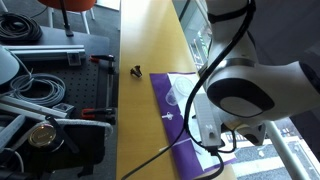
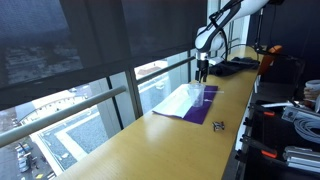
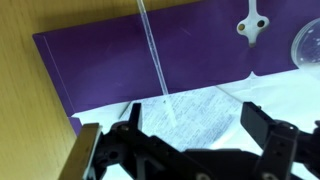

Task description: Put the straw in the cup

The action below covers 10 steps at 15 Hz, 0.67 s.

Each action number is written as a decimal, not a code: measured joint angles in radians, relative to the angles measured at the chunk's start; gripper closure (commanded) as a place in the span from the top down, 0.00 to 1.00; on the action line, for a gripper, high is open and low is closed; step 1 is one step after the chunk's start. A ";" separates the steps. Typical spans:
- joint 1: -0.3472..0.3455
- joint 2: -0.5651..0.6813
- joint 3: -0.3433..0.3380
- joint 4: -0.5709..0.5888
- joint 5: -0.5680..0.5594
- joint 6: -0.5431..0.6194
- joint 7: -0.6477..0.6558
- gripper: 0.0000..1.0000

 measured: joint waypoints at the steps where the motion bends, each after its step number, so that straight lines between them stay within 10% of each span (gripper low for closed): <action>1: 0.000 0.006 0.000 -0.003 -0.003 0.000 0.000 1.00; 10: -0.008 0.007 -0.023 -0.074 -0.040 0.003 0.000 1.00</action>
